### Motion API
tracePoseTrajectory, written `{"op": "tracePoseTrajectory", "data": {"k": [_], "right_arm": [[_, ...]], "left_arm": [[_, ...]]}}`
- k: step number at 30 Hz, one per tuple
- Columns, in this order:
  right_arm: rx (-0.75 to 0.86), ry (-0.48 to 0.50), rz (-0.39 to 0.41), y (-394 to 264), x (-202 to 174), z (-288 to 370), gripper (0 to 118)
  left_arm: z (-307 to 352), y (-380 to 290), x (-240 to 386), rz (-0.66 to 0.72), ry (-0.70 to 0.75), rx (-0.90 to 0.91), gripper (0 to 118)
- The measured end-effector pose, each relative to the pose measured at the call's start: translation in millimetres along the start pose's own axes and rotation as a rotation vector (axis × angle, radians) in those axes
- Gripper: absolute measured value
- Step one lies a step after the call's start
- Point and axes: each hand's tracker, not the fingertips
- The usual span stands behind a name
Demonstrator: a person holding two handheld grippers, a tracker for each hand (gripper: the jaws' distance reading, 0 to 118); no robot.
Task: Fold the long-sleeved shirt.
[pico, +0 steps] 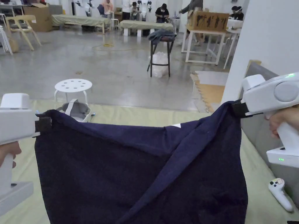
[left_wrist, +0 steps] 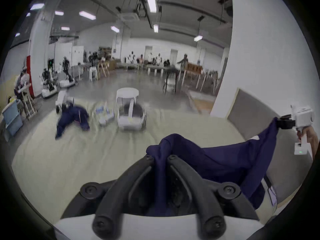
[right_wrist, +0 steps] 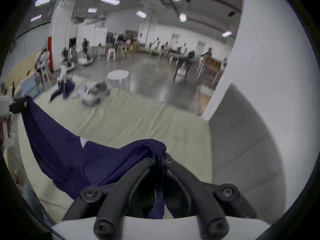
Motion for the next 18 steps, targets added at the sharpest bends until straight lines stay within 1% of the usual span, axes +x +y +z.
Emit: {"op": "tracePoseTrajectory", "data": {"k": [2, 4, 8, 9, 10, 12, 13, 15, 18], "right_arm": [[0.061, -0.05, -0.027, 33, 22, 34, 5], [0.125, -0.128, -0.05, 67, 39, 51, 5], [0.247, -0.203, -0.172, 123, 54, 71, 5], [0.267, -0.212, -0.2, 138, 56, 75, 5], [0.299, -0.22, -0.212, 151, 57, 79, 5], [0.315, -0.26, -0.204, 175, 55, 82, 5], [0.328, -0.28, -0.2, 184, 54, 83, 5], [0.38, -0.3, -0.218, 198, 53, 84, 5], [0.373, -0.309, -0.246, 204, 57, 74, 5]], "left_arm": [[8, 48, 7, -0.027, -0.002, 0.066, 11], [10, 98, 16, -0.011, -0.011, 0.11, 11], [7, 177, 39, -0.045, -0.04, 0.224, 11], [7, 195, 46, -0.028, -0.029, 0.223, 11], [6, 211, 51, -0.018, -0.027, 0.234, 11], [4, 237, 60, 0.017, -0.005, 0.254, 11], [4, 246, 64, 0.013, -0.003, 0.262, 11], [1, 262, 70, 0.018, 0.007, 0.291, 11], [-8, 268, 76, 0.032, 0.015, 0.284, 11]]}}
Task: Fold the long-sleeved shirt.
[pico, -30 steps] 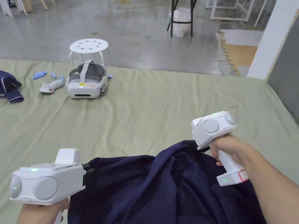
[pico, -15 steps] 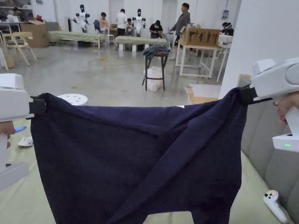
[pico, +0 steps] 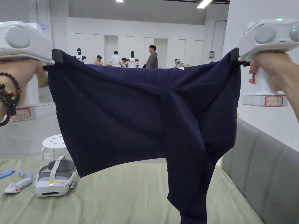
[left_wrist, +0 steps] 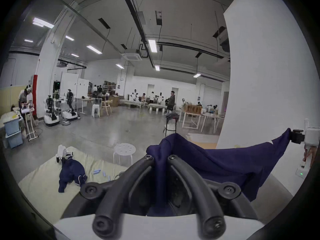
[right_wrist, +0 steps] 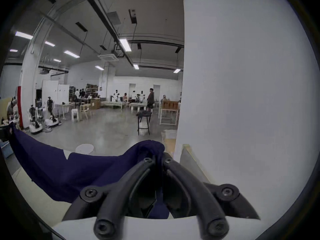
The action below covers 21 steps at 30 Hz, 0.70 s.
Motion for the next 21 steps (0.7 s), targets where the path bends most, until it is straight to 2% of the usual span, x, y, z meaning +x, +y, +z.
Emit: {"op": "tracePoseTrajectory", "data": {"k": [3, 6, 14, 17, 21], "right_arm": [[-0.042, 0.007, -0.036, -19, 3, -15, 5], [-0.103, 0.012, 0.005, -61, 0, -31, 5], [-0.348, 0.042, -0.056, -233, -9, -72, 5], [-0.422, 0.055, -0.044, -285, -15, -73, 5], [-0.402, 0.079, -0.053, -304, -9, -41, 5]], "left_arm": [[-11, -15, 1, -0.021, 0.005, -0.033, 11], [-24, -50, 1, -0.063, 0.01, -0.077, 11], [-50, -208, -22, -0.035, 0.04, -0.336, 11], [-39, -251, -28, -0.02, 0.036, -0.381, 11], [-4, -268, -40, -0.02, 0.023, -0.394, 11]]}}
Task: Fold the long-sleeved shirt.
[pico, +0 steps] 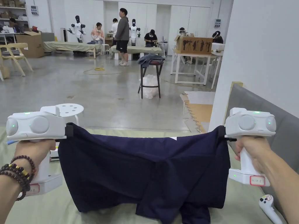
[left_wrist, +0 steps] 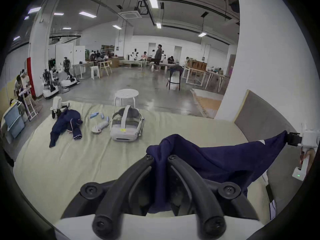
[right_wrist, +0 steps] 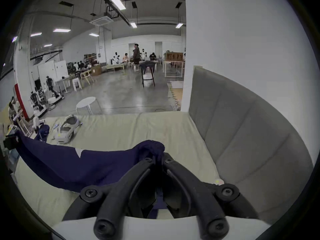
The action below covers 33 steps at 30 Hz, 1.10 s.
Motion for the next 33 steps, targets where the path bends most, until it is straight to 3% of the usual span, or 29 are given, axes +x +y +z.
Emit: {"op": "tracePoseTrajectory", "data": {"k": [5, 8, 11, 18, 21, 23, 24, 25, 26, 27, 29, 30, 33], "right_arm": [[0.079, 0.052, 0.081, -53, 18, 65, 5], [0.048, 0.059, 0.046, -110, 33, 101, 5], [-0.043, 0.065, 0.05, -184, 37, 129, 5], [-0.498, 0.09, 0.205, -355, 28, 127, 5], [-0.593, 0.072, 0.263, -384, 19, 125, 5], [-0.616, 0.089, 0.23, -390, 20, 123, 5], [-0.611, 0.09, 0.224, -389, 21, 123, 10], [-0.607, 0.084, 0.216, -386, 23, 122, 32], [-0.588, 0.075, 0.213, -379, 23, 126, 32], [-0.567, 0.059, 0.21, -372, 24, 132, 43], [-0.529, 0.036, 0.222, -353, 25, 150, 111], [-0.483, 0.047, 0.221, -345, 27, 158, 118], [-0.421, 0.106, 0.09, -319, 38, 173, 114]], "left_arm": [[75, -52, -17, -0.036, -0.028, 0.052, 11], [104, -103, -33, -0.049, -0.051, 0.004, 11], [126, -167, -42, -0.07, -0.035, -0.083, 11], [123, -305, -61, -0.06, 0.028, -0.447, 11], [125, -333, -59, -0.088, 0.067, -0.527, 11], [137, -337, -55, -0.087, 0.076, -0.509, 12], [141, -337, -56, -0.068, 0.07, -0.511, 22], [144, -335, -56, -0.053, 0.057, -0.511, 33], [148, -332, -56, -0.053, 0.057, -0.504, 41], [150, -329, -58, -0.056, 0.053, -0.495, 41], [157, -321, -59, -0.121, 0.084, -0.45, 104], [152, -314, -59, -0.142, 0.076, -0.374, 107], [156, -284, -49, -0.115, 0.057, -0.37, 98]]}}
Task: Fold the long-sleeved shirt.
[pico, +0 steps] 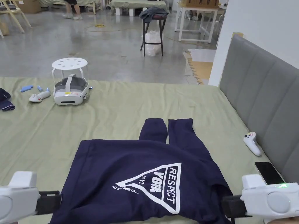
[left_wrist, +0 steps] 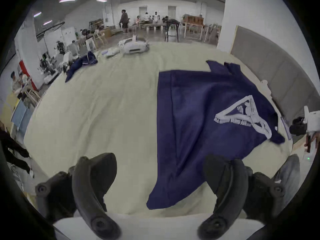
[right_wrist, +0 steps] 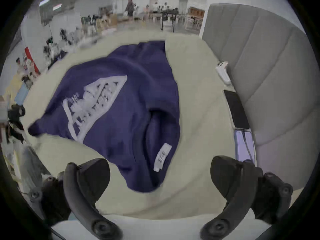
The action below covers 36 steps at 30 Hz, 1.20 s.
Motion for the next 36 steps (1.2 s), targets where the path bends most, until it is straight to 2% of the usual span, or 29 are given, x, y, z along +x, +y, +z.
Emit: {"op": "tracePoseTrajectory", "data": {"k": [1, 2, 3, 4, 5, 7, 9, 10, 11, 12, 13, 14, 15, 16, 20, 24, 26, 27, 32, 33, 35, 36], "right_arm": [[0.009, 0.021, -0.034, 4, 2, 6, 103], [0.034, 0.041, -0.049, 7, 3, 11, 73], [0.057, 0.039, -0.04, 10, 1, 14, 9], [0.056, 0.023, -0.036, 13, 5, 2, 3], [0.066, -0.001, -0.035, 15, 1, -1, 3], [0.061, 0.013, -0.003, 21, -7, -6, 3], [0.061, 0.021, -0.019, 26, -15, -10, 3], [0.059, 0.03, -0.019, 28, -18, -14, 3], [0.058, 0.037, -0.015, 31, -22, -19, 3], [0.057, 0.038, -0.012, 37, -21, -24, 3], [0.056, 0.04, -0.007, 39, -24, -29, 3], [0.053, 0.042, -0.004, 40, -27, -36, 3], [0.047, 0.043, -0.004, 41, -29, -42, 3], [0.036, 0.047, -0.004, 45, -26, -54, 3], [-0.018, 0.059, 0.007, 47, -33, -75, 3], [-0.061, 0.051, 0.042, 50, -34, -91, 3], [-0.07, 0.044, 0.06, 53, -34, -96, 3], [-0.069, 0.044, 0.067, 54, -34, -98, 3], [-0.058, 0.044, 0.08, 67, -32, -105, 4], [-0.051, 0.033, 0.074, 71, -30, -104, 9], [-0.023, 0.024, 0.047, 83, -20, -106, 9], [-0.013, 0.017, 0.03, 93, -17, -107, 9]], "left_arm": [[0, 10, 2, 0.02, -0.007, 0.006, 91], [17, 15, -1, 0.034, -0.028, 0.042, 74], [16, 25, 1, 0.032, -0.062, 0.075, 24], [11, 35, 4, 0.036, -0.078, 0.088, 6], [6, 47, 9, 0.038, -0.07, 0.094, 3], [-10, 76, 8, 0.038, -0.091, 0.097, 3], [-35, 110, 13, 0.039, -0.108, 0.099, 5], [-46, 125, 14, 0.044, -0.116, 0.098, 18], [-63, 142, 14, 0.057, -0.132, 0.083, 48], [-85, 160, 16, 0.067, -0.133, 0.064, 95], [-108, 174, 16, 0.081, -0.122, 0.021, 110], [-132, 189, 18, 0.097, -0.115, -0.024, 106], [-151, 200, 19, 0.111, -0.104, -0.02, 95], [-174, 209, 20, 0.112, -0.091, -0.045, 88], [-237, 230, 32, 0.091, -0.013, -0.173, 90], [-285, 230, 27, 0.097, -0.032, -0.235, 90], [-285, 218, 29, -0.003, -0.044, -0.309, 86], [-278, 209, 33, -0.085, -0.027, -0.235, 86], [-260, 195, 37, -0.015, -0.019, -0.192, 77], [-256, 196, 38, -0.009, -0.017, -0.195, 73], [-259, 199, 38, -0.007, -0.018, -0.218, 59], [-257, 198, 41, -0.033, -0.016, -0.207, 46]]}}
